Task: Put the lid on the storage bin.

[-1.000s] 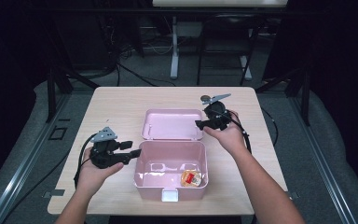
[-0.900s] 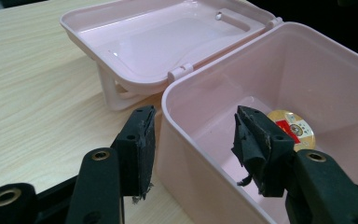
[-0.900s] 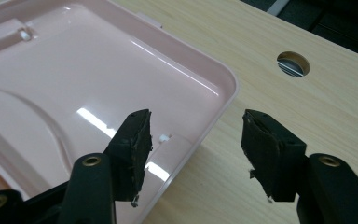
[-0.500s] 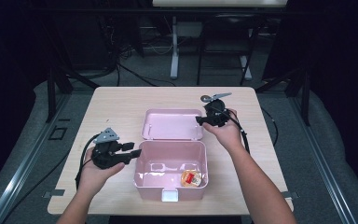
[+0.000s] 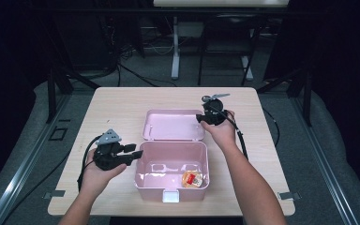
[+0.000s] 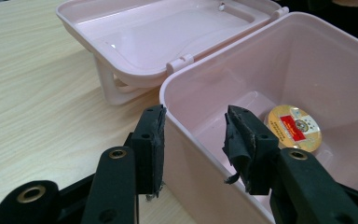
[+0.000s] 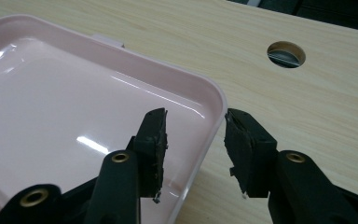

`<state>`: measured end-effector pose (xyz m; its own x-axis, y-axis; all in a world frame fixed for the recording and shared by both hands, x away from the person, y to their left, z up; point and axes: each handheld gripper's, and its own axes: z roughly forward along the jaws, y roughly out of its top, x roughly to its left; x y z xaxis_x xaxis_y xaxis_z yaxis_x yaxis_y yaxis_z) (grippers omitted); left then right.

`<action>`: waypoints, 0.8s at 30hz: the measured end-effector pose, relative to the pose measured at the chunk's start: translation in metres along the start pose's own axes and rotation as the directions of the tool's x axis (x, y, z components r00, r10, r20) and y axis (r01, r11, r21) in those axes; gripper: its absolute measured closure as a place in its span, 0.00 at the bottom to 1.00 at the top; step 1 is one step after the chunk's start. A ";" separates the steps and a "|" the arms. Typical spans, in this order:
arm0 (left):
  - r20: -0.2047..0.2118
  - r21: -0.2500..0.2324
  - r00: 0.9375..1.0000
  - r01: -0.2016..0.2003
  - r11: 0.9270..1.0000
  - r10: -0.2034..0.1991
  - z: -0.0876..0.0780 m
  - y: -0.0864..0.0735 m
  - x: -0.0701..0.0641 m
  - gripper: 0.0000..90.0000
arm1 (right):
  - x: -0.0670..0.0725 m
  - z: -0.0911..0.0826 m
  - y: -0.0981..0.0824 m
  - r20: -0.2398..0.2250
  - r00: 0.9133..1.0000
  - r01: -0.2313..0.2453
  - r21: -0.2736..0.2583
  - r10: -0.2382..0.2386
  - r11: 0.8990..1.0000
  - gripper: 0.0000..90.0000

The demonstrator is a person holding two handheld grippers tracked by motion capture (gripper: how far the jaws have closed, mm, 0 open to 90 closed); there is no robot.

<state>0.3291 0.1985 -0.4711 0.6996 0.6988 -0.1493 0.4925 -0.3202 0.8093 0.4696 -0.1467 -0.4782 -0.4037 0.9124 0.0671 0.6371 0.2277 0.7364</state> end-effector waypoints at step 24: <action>0.002 0.019 1.000 -0.016 1.000 0.016 0.004 -0.002 -0.001 0.79 | -0.004 0.014 -0.003 0.032 0.994 -0.109 0.035 0.108 0.993 0.81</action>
<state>0.3297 0.1960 -0.4751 0.7088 0.6919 -0.1374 0.4909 -0.3439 0.8005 0.4786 -0.1467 -0.4903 -0.3116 0.9420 0.1247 0.6999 0.1388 0.7006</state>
